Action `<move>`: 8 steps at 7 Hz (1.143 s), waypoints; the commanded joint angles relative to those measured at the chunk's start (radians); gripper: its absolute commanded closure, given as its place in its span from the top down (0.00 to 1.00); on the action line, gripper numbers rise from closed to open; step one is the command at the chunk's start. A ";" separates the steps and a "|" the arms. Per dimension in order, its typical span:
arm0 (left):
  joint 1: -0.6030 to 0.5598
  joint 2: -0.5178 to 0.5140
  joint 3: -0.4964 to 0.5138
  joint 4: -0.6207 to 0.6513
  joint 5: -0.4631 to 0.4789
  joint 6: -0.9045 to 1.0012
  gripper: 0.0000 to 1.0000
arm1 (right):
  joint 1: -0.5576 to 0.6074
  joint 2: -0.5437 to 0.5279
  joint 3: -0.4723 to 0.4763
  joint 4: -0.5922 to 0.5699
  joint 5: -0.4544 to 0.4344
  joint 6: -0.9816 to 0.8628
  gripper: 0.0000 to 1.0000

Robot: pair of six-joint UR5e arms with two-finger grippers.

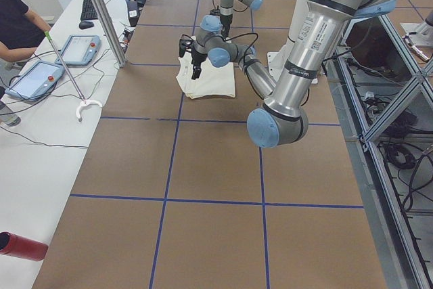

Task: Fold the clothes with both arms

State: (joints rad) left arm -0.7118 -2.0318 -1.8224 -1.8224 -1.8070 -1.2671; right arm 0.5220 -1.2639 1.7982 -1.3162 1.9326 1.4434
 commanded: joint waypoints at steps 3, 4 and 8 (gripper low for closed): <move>0.000 -0.005 -0.002 0.002 0.002 0.000 1.00 | 0.003 -0.084 0.068 0.000 0.000 0.003 0.00; 0.000 -0.005 -0.003 0.003 0.003 0.000 1.00 | 0.000 -0.159 0.145 0.000 0.003 0.003 0.00; 0.000 -0.004 -0.005 0.003 0.006 0.000 1.00 | -0.294 -0.412 0.410 0.002 0.020 0.009 0.00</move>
State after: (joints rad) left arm -0.7118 -2.0361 -1.8266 -1.8193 -1.8015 -1.2671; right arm 0.3412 -1.6007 2.1335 -1.3148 1.9480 1.4506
